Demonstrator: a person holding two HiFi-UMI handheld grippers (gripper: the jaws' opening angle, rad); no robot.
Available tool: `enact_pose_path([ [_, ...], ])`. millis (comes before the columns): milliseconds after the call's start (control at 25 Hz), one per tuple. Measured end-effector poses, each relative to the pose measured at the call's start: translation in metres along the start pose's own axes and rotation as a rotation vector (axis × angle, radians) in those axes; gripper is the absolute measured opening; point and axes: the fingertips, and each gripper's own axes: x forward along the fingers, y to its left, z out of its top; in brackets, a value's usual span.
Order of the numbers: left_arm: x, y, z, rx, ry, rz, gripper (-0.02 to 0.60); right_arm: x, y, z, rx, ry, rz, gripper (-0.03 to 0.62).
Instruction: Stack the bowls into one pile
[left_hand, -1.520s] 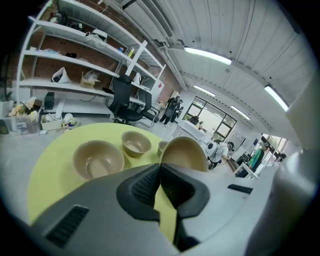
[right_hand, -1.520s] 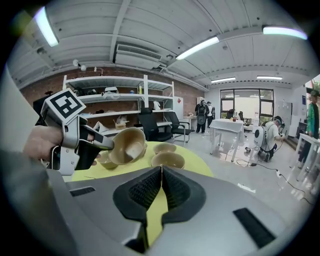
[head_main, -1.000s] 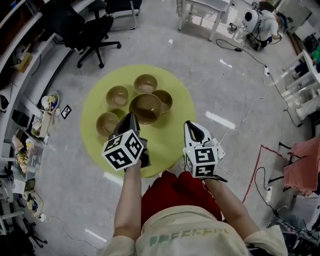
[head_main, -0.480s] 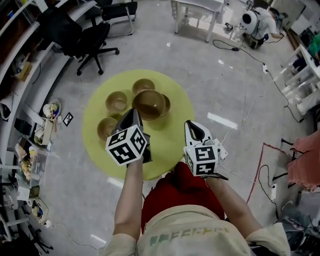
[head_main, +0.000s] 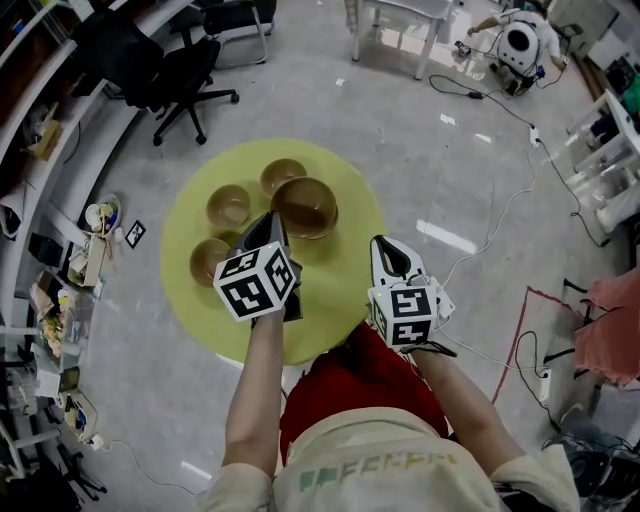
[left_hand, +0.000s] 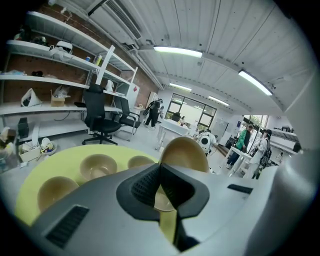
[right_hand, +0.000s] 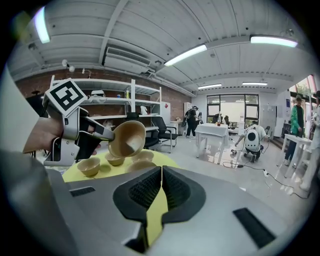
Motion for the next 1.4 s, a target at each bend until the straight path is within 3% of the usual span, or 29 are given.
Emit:
enact_pose_path([
  [1400,0.077,0.013,-0.064,-0.020,0.251,0.071,0.026,0.080,-0.018,-0.020,-0.004,0.104,0.125,0.037],
])
